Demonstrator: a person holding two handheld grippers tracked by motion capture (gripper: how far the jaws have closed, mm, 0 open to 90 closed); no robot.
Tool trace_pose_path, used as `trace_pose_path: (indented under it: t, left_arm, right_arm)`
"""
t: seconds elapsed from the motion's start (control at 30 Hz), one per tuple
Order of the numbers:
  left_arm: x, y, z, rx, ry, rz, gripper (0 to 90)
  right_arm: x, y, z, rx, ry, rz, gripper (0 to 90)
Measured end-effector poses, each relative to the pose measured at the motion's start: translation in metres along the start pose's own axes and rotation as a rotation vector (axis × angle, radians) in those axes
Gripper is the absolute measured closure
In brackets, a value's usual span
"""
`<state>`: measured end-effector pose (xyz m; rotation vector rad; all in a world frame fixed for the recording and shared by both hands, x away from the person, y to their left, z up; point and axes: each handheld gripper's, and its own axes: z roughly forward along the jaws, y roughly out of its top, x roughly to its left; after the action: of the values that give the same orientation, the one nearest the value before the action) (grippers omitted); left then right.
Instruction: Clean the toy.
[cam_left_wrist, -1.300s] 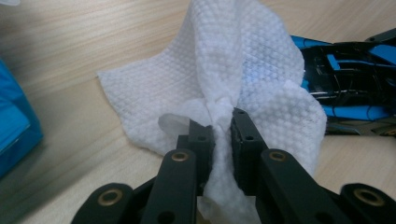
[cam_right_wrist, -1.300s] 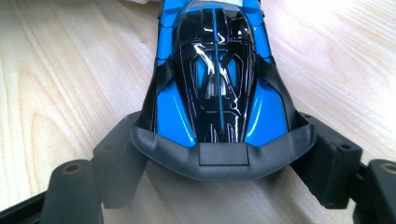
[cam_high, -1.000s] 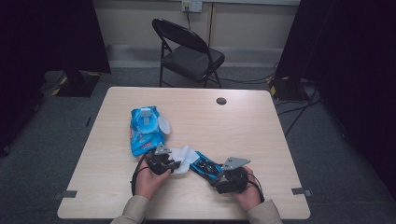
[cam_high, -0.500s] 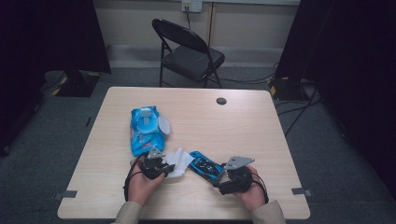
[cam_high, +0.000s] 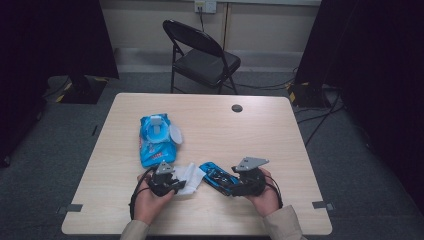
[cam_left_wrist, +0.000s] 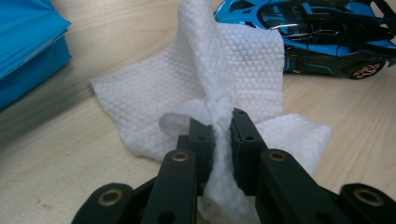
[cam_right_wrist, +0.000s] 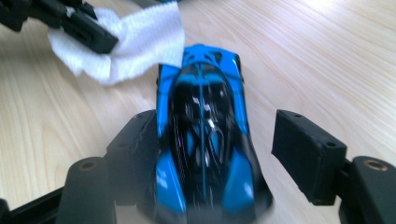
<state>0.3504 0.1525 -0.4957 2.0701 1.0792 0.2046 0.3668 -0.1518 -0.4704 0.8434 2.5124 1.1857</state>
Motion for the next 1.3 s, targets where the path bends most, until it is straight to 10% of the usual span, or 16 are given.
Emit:
trace_pose_path:
  t: [0.43, 1.3]
  left_arm:
    - [0.003, 0.005, 0.01, -0.022, -0.013, -0.017, 81.0]
    - [-0.039, 0.022, 0.038, 0.006, -0.046, 0.046, 81.2]
  right_arm:
    - [0.001, 0.019, 0.036, 0.062, 0.024, -0.033, 35.5]
    - [0.012, 0.017, 0.036, 0.077, -0.032, -0.03, 42.9]
